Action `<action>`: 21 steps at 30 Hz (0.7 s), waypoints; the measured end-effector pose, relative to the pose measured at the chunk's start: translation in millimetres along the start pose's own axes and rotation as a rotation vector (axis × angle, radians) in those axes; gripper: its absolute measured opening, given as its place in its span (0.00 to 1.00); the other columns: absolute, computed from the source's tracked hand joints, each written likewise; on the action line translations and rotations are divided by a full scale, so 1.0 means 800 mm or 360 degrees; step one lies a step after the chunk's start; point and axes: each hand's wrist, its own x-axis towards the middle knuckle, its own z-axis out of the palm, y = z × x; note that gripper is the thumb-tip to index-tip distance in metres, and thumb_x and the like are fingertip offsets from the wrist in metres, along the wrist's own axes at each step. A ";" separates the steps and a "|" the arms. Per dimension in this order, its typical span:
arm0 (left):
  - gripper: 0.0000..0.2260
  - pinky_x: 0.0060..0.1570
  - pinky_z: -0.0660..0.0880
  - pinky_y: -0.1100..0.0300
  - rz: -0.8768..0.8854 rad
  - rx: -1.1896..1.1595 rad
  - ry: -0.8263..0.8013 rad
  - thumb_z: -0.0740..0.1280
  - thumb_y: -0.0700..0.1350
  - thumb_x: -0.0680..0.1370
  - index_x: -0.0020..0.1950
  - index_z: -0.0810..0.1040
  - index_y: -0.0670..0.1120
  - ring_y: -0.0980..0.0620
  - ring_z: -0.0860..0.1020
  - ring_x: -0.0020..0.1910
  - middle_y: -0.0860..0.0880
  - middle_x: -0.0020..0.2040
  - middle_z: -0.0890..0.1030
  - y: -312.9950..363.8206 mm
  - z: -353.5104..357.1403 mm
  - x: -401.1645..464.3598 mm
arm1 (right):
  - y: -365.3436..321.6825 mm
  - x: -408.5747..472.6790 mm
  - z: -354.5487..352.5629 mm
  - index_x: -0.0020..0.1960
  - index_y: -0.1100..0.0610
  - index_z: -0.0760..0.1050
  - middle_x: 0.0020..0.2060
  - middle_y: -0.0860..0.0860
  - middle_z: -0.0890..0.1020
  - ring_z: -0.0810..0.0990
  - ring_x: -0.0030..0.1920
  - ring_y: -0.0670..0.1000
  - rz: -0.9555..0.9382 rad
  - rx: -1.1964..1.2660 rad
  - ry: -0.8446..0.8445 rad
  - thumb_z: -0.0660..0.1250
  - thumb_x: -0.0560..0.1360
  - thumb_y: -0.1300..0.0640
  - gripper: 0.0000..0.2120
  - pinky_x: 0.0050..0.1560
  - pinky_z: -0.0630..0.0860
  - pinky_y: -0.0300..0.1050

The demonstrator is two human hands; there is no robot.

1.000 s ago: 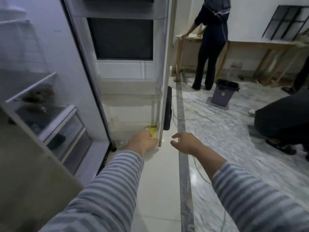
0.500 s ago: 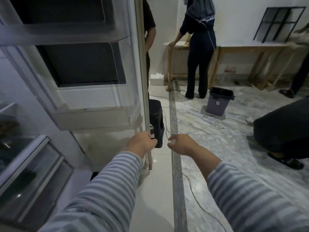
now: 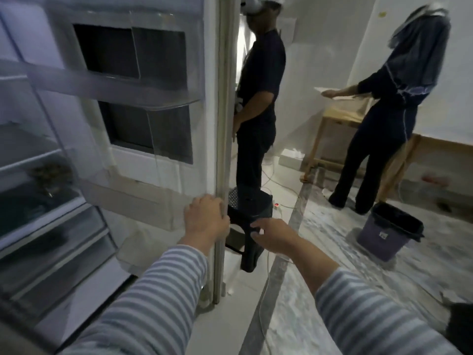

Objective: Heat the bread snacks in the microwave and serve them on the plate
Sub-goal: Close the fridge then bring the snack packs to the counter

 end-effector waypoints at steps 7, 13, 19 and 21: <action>0.29 0.72 0.48 0.38 0.0082 0.0507 0.0675 0.64 0.46 0.74 0.75 0.61 0.49 0.45 0.48 0.78 0.45 0.78 0.54 -0.007 -0.006 0.066 | -0.014 0.092 -0.050 0.74 0.49 0.62 0.74 0.55 0.63 0.61 0.73 0.58 -0.0539 -0.0056 0.0163 0.61 0.79 0.51 0.24 0.70 0.64 0.53; 0.42 0.71 0.46 0.32 -0.0089 0.0650 0.0975 0.71 0.50 0.70 0.78 0.52 0.46 0.43 0.43 0.78 0.45 0.79 0.46 0.002 -0.019 0.109 | -0.042 0.164 -0.109 0.78 0.48 0.50 0.77 0.59 0.46 0.46 0.77 0.59 -0.1117 -0.0297 0.0703 0.65 0.77 0.51 0.35 0.75 0.52 0.58; 0.48 0.72 0.43 0.35 -0.0433 0.0679 0.1066 0.69 0.58 0.72 0.78 0.42 0.43 0.44 0.35 0.76 0.45 0.76 0.31 0.019 -0.023 0.142 | -0.081 0.226 -0.183 0.78 0.49 0.48 0.78 0.59 0.47 0.45 0.77 0.62 -0.1563 -0.0776 0.1159 0.70 0.72 0.45 0.43 0.72 0.49 0.66; 0.49 0.72 0.44 0.35 -0.0555 0.0693 0.1067 0.70 0.59 0.72 0.78 0.41 0.43 0.43 0.35 0.76 0.44 0.76 0.31 0.026 -0.026 0.150 | -0.094 0.247 -0.200 0.78 0.51 0.48 0.77 0.59 0.48 0.44 0.77 0.62 -0.1672 -0.0882 0.1269 0.71 0.69 0.42 0.47 0.72 0.48 0.68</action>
